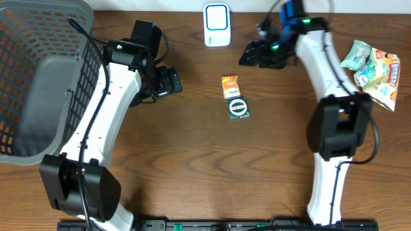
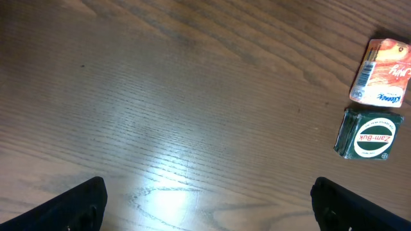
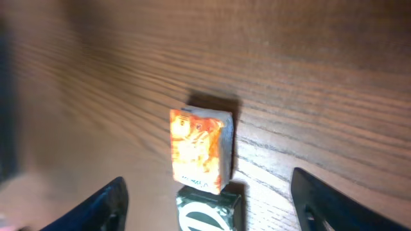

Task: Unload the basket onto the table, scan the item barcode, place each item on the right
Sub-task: 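Move the right gripper left and lower it onto the orange tissue pack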

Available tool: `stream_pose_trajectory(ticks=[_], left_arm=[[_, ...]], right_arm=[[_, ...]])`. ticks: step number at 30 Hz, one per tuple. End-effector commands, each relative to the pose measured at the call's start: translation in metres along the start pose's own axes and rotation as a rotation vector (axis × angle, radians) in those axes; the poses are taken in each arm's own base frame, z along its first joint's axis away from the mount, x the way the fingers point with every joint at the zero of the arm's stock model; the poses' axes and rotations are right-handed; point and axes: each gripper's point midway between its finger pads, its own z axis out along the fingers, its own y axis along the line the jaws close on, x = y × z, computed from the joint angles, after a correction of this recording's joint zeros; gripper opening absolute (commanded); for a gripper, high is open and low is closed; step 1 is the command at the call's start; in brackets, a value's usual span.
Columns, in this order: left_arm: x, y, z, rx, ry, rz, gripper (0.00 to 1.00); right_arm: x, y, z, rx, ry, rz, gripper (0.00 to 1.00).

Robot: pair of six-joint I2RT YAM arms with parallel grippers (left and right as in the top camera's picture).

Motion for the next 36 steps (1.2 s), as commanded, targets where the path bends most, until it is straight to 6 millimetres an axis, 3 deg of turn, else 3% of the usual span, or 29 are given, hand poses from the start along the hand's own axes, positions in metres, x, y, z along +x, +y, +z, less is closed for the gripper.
stream_pose_trajectory(ticks=[1, 5, 11, 19, 22, 25, 27, 31, 36], left_arm=[[0.001, 0.002, 0.003, -0.008, 0.008, -0.015, 1.0], [0.001, 0.002, 0.003, -0.008, 0.008, -0.015, 1.0], [0.001, 0.002, 0.003, -0.008, 0.008, -0.015, 1.0], [0.001, 0.002, 0.003, -0.008, 0.008, -0.015, 1.0], [0.001, 0.002, 0.003, -0.008, 0.008, -0.015, 1.0], [0.001, 0.002, 0.003, -0.008, 0.008, -0.015, 1.0], [0.001, 0.002, 0.003, -0.008, 0.008, -0.015, 1.0], [0.001, 0.002, 0.003, -0.008, 0.008, -0.015, 1.0], [0.001, 0.002, 0.003, -0.008, 0.008, -0.015, 1.0]], right_arm=[[0.005, -0.007, 0.011, 0.199, -0.006, 0.034, 0.65], [0.017, 0.008, 0.024, 0.233, 0.024, 0.061, 0.53], [0.032, 0.012, 0.048, 0.285, 0.066, 0.074, 0.53], [0.046, -0.005, 0.075, 0.292, 0.104, 0.096, 0.54], [0.05, -0.002, 0.087, 0.245, 0.107, 0.095, 0.62], [0.054, -0.005, 0.095, 0.236, 0.107, 0.096, 0.62], [0.057, -0.008, 0.1, 0.232, 0.111, 0.098, 0.54], [0.062, -0.012, 0.103, 0.234, 0.124, 0.105, 0.25], [0.06, -0.006, 0.094, 0.187, 0.125, 0.12, 0.11]])
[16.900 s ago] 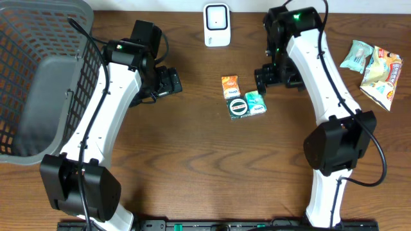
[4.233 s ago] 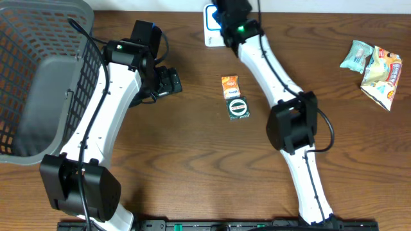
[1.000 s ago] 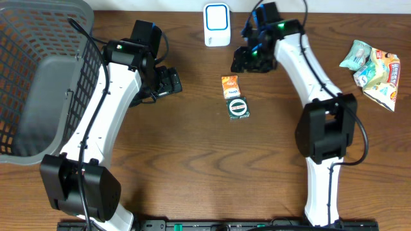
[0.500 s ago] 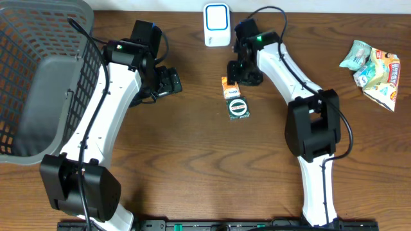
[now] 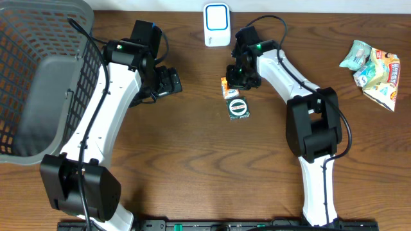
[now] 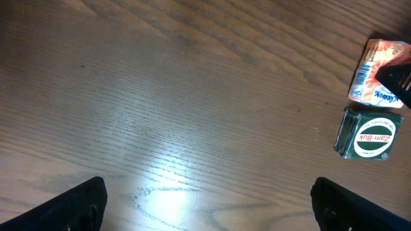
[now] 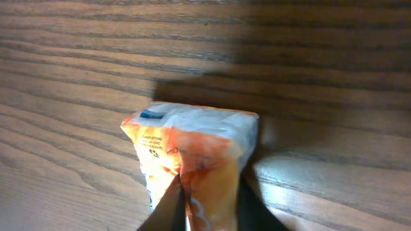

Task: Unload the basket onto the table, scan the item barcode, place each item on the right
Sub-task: 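Move the right gripper left and lower it onto the orange tissue pack, then grasp the orange tissue pack and lift it with the right gripper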

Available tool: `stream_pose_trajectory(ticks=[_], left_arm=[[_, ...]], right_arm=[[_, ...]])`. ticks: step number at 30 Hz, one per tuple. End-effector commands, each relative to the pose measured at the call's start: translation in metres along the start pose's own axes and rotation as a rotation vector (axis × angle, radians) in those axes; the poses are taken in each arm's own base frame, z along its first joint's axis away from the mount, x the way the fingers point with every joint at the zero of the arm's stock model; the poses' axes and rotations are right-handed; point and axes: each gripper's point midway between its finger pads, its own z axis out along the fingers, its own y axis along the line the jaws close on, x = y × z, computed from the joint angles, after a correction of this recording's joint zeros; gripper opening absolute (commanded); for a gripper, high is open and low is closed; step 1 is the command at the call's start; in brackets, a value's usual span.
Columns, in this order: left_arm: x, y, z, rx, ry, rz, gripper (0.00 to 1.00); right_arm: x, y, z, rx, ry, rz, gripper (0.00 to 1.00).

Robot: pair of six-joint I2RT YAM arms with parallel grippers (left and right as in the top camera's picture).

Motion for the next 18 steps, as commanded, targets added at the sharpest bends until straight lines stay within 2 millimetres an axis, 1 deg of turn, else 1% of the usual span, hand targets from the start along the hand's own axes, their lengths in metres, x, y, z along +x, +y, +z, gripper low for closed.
stream_pose_trajectory(ticks=[1, 3, 6, 8, 9, 12, 15, 18], left_arm=[[0.001, 0.002, 0.003, -0.008, 0.008, -0.015, 1.0], [0.001, 0.002, 0.003, -0.008, 0.008, -0.015, 1.0], [0.001, 0.002, 0.003, -0.008, 0.008, -0.015, 1.0], [0.001, 0.002, 0.003, -0.008, 0.008, -0.015, 1.0], [0.001, 0.002, 0.003, -0.008, 0.008, -0.015, 1.0], [0.001, 0.002, 0.003, -0.008, 0.008, -0.015, 1.0], [0.001, 0.002, 0.003, -0.008, 0.008, -0.015, 1.0], [0.001, 0.002, 0.003, -0.008, 0.008, -0.015, 1.0]], right_arm=[[0.012, -0.011, 0.002, -0.001, 0.046, 0.025, 0.1], [0.008, -0.009, -0.009, -0.042, 0.037, 0.025, 0.09], [0.003, 0.004, -0.033, -0.169, 0.021, -0.045, 0.09], [0.001, 0.009, -0.05, -0.233, 0.007, -0.07, 0.08], [0.0, 0.009, -0.057, -0.251, 0.003, -0.07, 0.01], [0.001, 0.011, -0.078, -0.323, -0.007, -0.104, 0.01], [0.005, 0.02, -0.097, -0.465, -0.01, -0.191, 0.01], [0.012, 0.037, -0.122, -0.691, -0.022, -0.282, 0.01]])
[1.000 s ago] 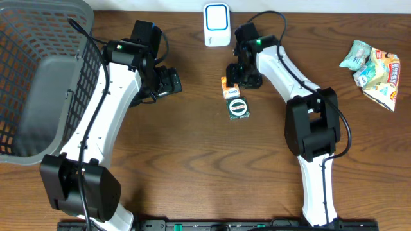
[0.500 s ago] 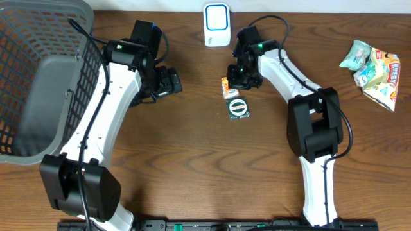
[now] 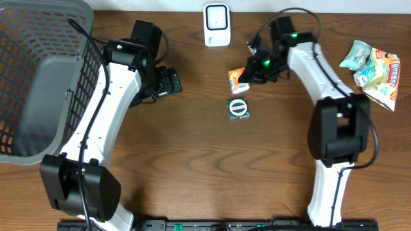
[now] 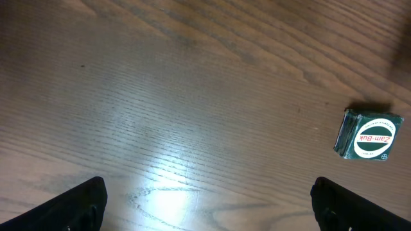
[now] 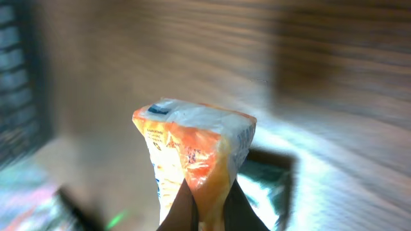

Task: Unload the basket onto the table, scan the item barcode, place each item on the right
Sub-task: 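Grasp the orange tissue pack and lift it with the right gripper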

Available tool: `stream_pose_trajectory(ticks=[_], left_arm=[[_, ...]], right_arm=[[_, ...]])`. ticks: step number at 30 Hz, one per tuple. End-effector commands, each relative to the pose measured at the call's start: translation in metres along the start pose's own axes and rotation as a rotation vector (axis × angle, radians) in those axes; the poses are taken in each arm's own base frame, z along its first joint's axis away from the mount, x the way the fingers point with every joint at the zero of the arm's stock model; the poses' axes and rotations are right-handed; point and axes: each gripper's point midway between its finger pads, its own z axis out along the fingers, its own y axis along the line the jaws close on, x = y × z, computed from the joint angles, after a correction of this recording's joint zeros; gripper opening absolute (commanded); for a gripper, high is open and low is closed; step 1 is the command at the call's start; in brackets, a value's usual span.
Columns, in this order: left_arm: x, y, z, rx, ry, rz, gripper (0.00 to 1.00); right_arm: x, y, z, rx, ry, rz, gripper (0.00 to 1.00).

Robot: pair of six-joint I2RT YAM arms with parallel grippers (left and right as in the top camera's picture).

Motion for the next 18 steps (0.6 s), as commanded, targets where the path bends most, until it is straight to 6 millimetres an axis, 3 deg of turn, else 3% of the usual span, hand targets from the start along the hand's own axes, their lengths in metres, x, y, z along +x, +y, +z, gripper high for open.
stream_pose_trajectory(ticks=[1, 7, 18], left_arm=[[0.001, 0.002, 0.003, -0.008, 0.008, -0.015, 1.0], [0.001, 0.002, 0.003, -0.008, 0.008, -0.015, 1.0], [0.001, 0.002, 0.003, -0.008, 0.008, -0.015, 1.0]], right_arm=[[0.004, 0.055, -0.029, -0.366, -0.036, -0.214, 0.01], [0.004, 0.067, -0.054, -0.538, -0.083, -0.238, 0.01], [0.0, 0.07, -0.068, -0.609, -0.117, -0.228, 0.01]])
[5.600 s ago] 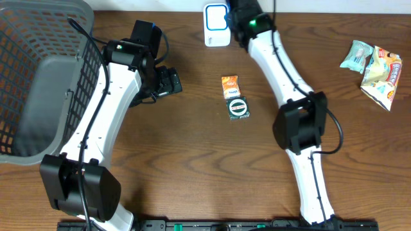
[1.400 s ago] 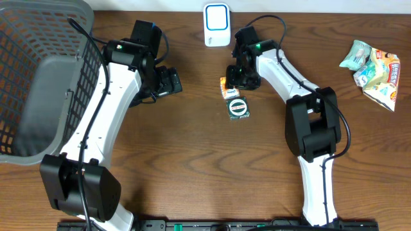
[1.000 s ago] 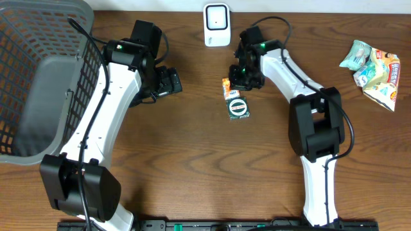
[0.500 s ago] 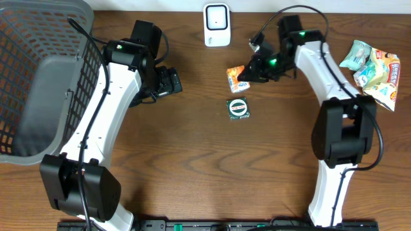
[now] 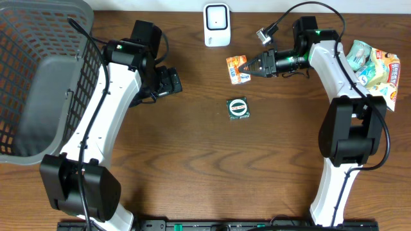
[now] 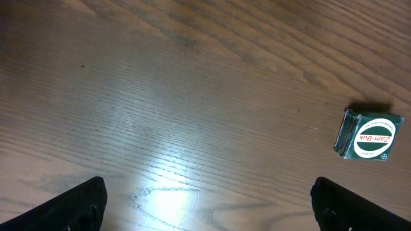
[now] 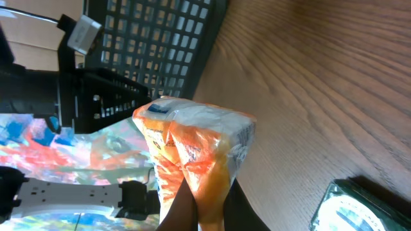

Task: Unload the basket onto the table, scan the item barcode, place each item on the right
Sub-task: 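Grasp the orange tissue pack and lift it with the right gripper, then hold the orange tissue pack in front of the white scanner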

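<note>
My right gripper is shut on the small orange tissue packet, holding it in the air below and to the right of the white barcode scanner at the table's far edge. In the right wrist view the packet fills the middle, pinched at its lower end between the dark fingers. The green Zam-Buk tin lies on the table; it also shows in the left wrist view. My left gripper hovers open over bare wood, left of the tin.
A grey mesh basket takes up the left end of the table. Several snack packets lie heaped at the right edge. The table is dark wood.
My right gripper has swung right and turned with the packet, which now hangs a little higher up the table, nearer the scanner. The left arm and the tin have not moved.
First my right gripper was open above and right of the packet, which lay just above the tin. Then it was down on the packet. Then it held the packet clear of the table, and now holds it turned sideways near the scanner.
</note>
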Available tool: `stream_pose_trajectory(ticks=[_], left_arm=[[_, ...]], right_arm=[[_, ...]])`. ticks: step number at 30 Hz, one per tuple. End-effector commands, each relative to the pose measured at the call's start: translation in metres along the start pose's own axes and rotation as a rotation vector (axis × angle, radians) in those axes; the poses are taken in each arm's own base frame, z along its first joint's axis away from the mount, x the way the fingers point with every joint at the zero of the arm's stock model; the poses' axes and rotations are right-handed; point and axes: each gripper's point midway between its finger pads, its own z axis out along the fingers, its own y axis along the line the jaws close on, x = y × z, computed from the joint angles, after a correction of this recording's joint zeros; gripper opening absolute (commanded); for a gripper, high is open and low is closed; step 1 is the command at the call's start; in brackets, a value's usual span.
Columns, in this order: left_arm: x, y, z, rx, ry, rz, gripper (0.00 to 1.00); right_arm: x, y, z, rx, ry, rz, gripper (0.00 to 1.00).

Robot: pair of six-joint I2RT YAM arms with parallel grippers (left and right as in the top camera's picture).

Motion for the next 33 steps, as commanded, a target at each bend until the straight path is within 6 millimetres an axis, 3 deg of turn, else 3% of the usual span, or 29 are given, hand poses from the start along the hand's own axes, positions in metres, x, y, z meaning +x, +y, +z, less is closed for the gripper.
stream_pose_trajectory(ticks=[1, 13, 18, 22, 24, 27, 29, 33], left_arm=[[0.001, 0.002, 0.003, -0.008, 0.008, -0.015, 1.0], [0.001, 0.002, 0.003, -0.008, 0.008, -0.015, 1.0], [0.001, 0.002, 0.003, -0.008, 0.008, -0.015, 1.0], [0.001, 0.002, 0.003, -0.009, 0.008, -0.015, 1.0], [0.001, 0.002, 0.003, -0.009, 0.008, -0.015, 1.0], [0.001, 0.002, 0.003, -0.009, 0.008, -0.015, 1.0], [0.001, 0.002, 0.003, -0.008, 0.008, -0.015, 1.0], [0.001, 0.002, 0.003, -0.008, 0.008, -0.015, 1.0]], right_arm=[[-0.004, 0.017, -0.004, -0.064, -0.025, -0.04, 0.01], [-0.005, 0.015, -0.004, -0.052, -0.024, -0.046, 0.01], [0.001, -0.003, 0.0, 0.054, 0.01, -0.03, 0.01], [0.017, -0.067, 0.007, 0.524, 0.085, 0.182, 0.01], [0.017, -0.082, 0.005, 0.672, 0.092, 0.168, 0.01], [0.001, -0.092, -0.004, 0.924, 0.087, 0.058, 0.01], [-0.021, -0.092, -0.018, 1.108, 0.043, -0.033, 0.01], [-0.071, -0.075, -0.037, 1.433, -0.027, -0.324, 0.01]])
